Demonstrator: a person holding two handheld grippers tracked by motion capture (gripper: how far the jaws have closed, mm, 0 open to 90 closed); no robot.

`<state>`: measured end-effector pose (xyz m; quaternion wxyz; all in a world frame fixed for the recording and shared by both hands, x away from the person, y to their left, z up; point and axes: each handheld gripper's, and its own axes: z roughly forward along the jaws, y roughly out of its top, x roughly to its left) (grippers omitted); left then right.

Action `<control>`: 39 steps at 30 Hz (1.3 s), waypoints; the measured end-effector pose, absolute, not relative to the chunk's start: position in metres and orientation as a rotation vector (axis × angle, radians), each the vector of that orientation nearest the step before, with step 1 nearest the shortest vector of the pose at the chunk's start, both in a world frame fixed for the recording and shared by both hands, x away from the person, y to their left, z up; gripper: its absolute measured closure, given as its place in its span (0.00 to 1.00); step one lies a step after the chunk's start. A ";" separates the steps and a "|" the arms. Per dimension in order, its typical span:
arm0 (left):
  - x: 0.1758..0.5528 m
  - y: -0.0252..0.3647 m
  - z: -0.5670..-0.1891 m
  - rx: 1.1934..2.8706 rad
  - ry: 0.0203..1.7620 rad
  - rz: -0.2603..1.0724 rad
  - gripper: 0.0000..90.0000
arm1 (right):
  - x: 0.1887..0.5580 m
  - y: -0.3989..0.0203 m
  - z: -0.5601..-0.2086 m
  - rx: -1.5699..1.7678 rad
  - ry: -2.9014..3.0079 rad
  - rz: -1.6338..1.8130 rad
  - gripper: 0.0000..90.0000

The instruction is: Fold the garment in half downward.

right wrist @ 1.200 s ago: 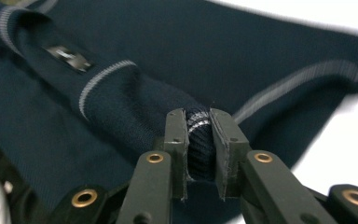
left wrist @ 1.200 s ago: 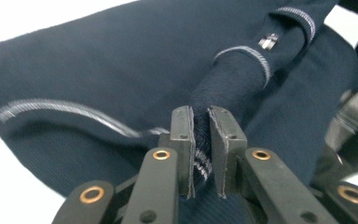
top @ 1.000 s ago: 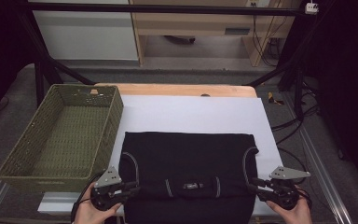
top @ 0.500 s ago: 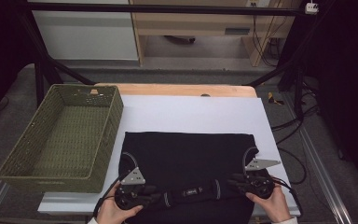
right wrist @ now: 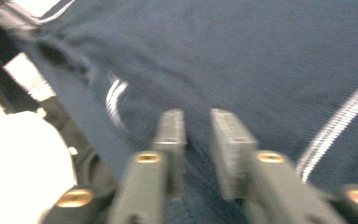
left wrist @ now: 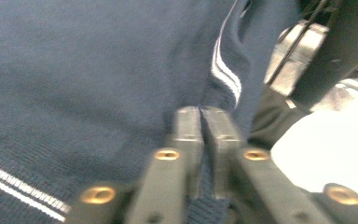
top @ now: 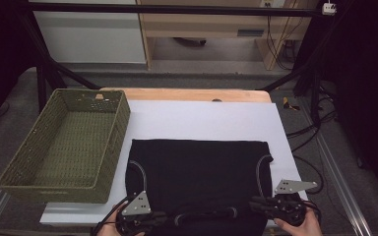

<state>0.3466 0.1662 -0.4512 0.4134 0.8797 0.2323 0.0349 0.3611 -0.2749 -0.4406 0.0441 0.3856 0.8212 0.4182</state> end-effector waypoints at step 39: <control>0.519 0.177 -0.443 1.973 1.005 0.426 0.02 | 0.502 -0.282 -0.436 1.322 2.137 1.131 0.08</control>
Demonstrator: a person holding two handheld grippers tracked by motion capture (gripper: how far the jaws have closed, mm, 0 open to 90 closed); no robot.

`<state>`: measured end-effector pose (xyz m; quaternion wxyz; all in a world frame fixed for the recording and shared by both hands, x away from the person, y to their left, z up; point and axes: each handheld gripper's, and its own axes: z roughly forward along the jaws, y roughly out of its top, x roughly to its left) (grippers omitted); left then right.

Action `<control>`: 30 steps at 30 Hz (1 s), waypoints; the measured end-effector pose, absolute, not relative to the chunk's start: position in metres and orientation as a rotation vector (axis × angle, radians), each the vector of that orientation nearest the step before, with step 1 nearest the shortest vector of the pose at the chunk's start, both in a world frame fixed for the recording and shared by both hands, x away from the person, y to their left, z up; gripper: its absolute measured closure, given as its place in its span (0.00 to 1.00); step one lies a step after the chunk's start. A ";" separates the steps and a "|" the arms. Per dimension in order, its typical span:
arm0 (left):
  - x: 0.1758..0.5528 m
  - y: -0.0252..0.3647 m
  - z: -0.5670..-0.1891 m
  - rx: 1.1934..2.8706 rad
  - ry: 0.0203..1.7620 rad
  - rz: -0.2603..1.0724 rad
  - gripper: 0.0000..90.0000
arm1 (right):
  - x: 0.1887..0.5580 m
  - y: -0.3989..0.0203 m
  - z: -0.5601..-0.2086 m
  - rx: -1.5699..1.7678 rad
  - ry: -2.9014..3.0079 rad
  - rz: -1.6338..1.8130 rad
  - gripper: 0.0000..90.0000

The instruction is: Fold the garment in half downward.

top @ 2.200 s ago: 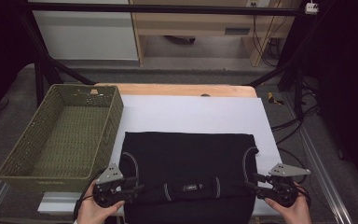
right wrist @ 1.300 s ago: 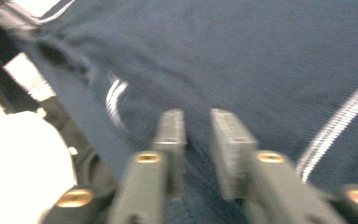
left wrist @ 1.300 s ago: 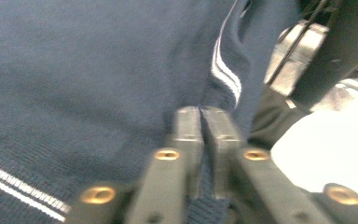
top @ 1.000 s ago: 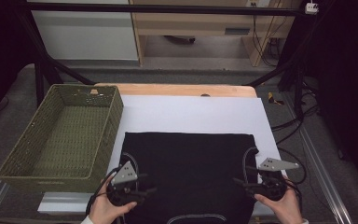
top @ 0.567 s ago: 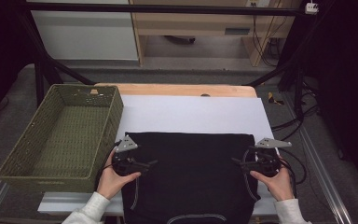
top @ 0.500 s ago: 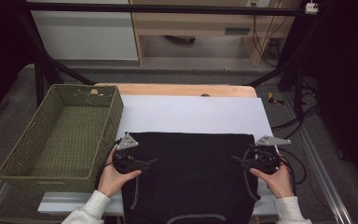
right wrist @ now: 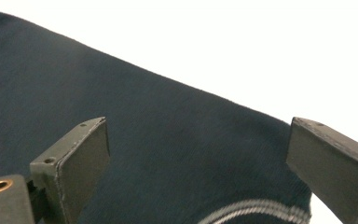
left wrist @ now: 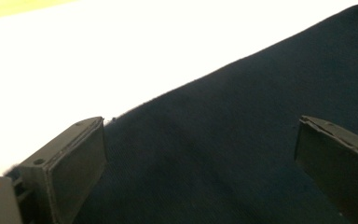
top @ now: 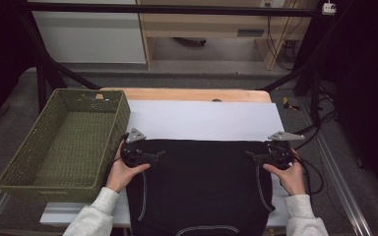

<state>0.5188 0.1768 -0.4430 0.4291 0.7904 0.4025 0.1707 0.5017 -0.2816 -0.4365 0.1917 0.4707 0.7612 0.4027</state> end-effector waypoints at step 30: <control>0.578 0.191 -0.477 2.093 1.130 0.414 0.48 | 0.548 -0.309 -0.475 1.521 2.177 0.886 0.25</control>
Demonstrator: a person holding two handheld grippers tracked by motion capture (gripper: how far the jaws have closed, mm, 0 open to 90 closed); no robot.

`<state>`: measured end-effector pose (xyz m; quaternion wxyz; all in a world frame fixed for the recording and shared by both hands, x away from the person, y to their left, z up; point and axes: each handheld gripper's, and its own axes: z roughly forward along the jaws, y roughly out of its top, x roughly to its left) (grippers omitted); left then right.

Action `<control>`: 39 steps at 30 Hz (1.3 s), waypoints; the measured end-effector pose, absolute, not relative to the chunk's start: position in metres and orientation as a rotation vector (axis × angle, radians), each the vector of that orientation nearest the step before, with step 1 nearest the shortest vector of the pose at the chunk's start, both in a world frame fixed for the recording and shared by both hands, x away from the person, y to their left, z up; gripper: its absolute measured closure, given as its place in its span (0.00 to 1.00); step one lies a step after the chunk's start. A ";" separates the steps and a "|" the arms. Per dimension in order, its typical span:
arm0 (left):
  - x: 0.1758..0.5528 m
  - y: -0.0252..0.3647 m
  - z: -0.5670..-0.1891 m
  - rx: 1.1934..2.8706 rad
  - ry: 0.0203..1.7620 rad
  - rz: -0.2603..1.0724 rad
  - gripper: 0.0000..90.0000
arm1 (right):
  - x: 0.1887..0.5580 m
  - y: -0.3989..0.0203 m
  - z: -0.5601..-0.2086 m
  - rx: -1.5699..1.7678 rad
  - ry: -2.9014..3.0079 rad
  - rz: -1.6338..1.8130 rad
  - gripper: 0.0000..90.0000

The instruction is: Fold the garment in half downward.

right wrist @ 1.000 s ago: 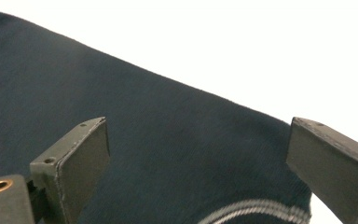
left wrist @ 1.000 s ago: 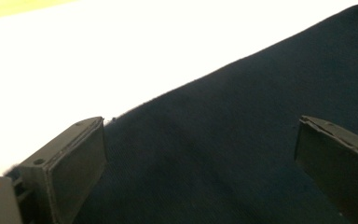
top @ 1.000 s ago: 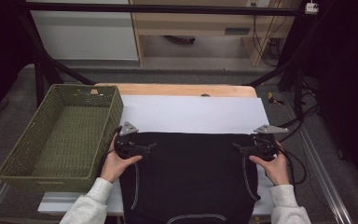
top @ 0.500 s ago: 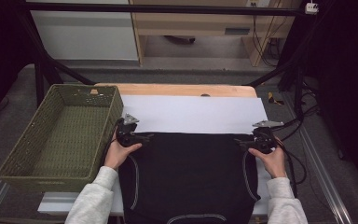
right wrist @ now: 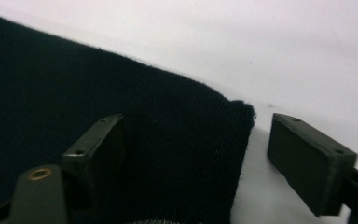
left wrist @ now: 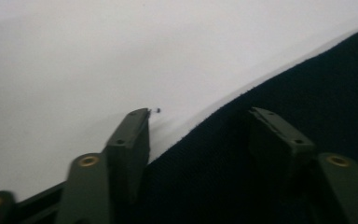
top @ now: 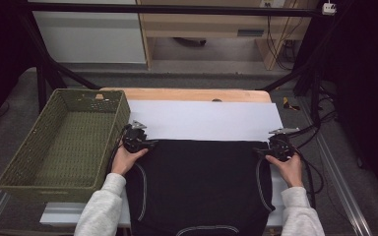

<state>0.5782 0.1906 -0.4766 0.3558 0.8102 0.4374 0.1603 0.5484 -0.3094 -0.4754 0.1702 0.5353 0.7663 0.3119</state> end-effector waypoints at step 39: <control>0.581 0.186 -0.446 1.956 1.196 0.470 0.40 | 0.562 -0.305 -0.453 1.476 1.968 0.935 0.36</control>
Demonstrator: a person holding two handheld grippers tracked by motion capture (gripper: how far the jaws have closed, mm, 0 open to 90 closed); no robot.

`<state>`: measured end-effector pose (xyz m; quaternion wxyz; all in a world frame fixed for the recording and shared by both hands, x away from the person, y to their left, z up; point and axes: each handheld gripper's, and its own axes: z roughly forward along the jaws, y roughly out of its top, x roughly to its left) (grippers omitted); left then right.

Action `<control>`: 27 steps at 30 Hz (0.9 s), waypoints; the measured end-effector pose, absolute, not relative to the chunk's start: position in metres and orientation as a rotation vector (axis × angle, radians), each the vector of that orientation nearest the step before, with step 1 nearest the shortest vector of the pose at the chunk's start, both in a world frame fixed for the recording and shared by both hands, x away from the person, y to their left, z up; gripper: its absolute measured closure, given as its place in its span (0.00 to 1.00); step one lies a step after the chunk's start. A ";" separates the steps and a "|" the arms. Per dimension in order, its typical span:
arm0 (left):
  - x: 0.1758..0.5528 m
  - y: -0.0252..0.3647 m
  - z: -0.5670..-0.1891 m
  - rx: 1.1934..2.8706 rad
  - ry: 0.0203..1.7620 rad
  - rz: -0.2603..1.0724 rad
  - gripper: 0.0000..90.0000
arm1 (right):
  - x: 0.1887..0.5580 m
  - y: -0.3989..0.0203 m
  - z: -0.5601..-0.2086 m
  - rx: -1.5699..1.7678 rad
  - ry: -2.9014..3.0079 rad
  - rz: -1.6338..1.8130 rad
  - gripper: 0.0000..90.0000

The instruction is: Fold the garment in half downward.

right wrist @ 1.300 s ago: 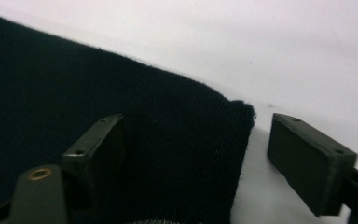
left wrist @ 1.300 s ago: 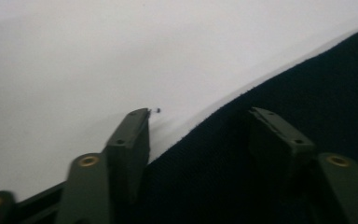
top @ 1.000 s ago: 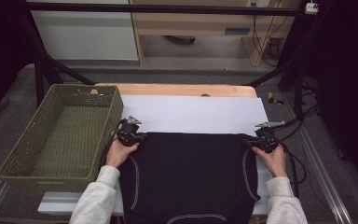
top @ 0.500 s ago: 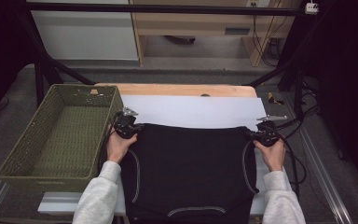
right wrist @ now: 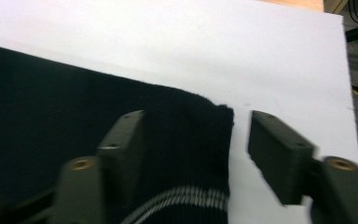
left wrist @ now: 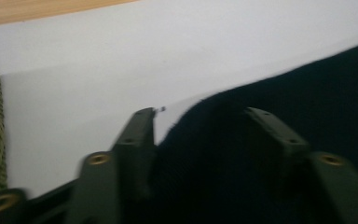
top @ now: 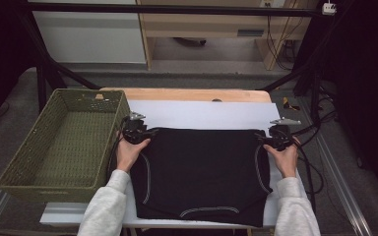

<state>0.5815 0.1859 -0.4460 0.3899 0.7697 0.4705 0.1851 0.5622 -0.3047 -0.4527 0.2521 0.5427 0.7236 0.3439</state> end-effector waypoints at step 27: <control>0.424 0.192 -0.457 2.051 1.007 0.338 0.11 | 0.423 -0.295 -0.440 1.363 2.154 1.125 0.11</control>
